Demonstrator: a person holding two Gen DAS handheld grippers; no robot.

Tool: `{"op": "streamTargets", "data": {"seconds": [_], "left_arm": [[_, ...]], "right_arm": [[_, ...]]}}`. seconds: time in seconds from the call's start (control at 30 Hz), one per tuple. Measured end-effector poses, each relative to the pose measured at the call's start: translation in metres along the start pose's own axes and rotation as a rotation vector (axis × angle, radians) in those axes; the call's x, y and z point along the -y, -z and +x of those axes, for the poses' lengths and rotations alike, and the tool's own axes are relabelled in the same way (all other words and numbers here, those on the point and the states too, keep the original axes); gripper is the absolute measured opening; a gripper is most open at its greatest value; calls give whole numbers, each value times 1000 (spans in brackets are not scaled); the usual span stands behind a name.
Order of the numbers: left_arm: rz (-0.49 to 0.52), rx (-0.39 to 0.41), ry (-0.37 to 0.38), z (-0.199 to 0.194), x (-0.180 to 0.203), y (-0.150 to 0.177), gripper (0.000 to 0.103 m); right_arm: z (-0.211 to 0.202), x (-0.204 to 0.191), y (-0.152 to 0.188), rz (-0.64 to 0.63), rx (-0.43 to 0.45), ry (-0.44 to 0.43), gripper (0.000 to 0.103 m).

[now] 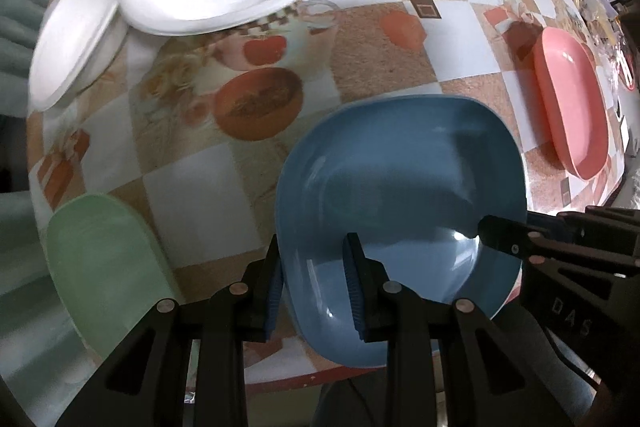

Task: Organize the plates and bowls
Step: 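Lift the blue plate onto the green plate and open the left tool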

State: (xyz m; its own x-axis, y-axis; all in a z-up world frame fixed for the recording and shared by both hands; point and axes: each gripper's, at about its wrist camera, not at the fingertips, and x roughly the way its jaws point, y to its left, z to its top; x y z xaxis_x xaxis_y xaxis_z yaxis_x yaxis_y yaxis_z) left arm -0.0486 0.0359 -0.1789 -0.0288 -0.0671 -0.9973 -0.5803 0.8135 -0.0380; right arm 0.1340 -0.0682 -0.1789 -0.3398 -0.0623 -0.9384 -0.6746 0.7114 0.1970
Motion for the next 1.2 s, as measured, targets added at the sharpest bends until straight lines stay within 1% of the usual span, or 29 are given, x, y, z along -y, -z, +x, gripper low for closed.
{"op": "streamTargets", "data": {"seconds": [0.13,0.23,0.3,0.4,0.47,0.6,0.63,0.67,0.7,0.77,0.97,1.0,1.2], "left_arm": [[-29,27,-19,-22,-13,13,31],[-54,51,-39,-35,-30,21,31],[-73,71,-56,-45,-44,28,31],[-112,94,-68,-58,-61,38,31],[-148,102,-71,-64,-78,47,31],[-201,114,-92,-74,-109,64,31],[-212,114,-97,-79,-105,57,31],[-226,115,-103,-86,-101,66,31],[-234,114,-107,-93,-100,52,31],[-267,112,-116,-96,-111,58,31],[-335,96,-136,-65,-155,79,31],[-341,93,-138,-67,-156,80,31],[-367,86,-145,-65,-174,81,31]], "right_arm": [[-10,-19,-2,-45,6,-7,16],[-17,-38,-5,-84,8,-16,17],[-18,-56,0,-113,11,-19,17],[-25,-78,-1,-166,13,-27,17],[-25,-96,-8,-202,15,-31,17],[-18,-139,-11,-269,15,-34,17],[-17,-148,-11,-286,13,-34,17],[-8,-155,-6,-302,10,-36,17],[-6,-164,-7,-318,5,-36,17],[0,-176,-2,-342,-2,-37,17],[12,-215,-2,-404,-28,-41,17],[11,-220,-9,-410,-33,-42,17],[30,-246,-12,-420,-71,-61,17]]}}
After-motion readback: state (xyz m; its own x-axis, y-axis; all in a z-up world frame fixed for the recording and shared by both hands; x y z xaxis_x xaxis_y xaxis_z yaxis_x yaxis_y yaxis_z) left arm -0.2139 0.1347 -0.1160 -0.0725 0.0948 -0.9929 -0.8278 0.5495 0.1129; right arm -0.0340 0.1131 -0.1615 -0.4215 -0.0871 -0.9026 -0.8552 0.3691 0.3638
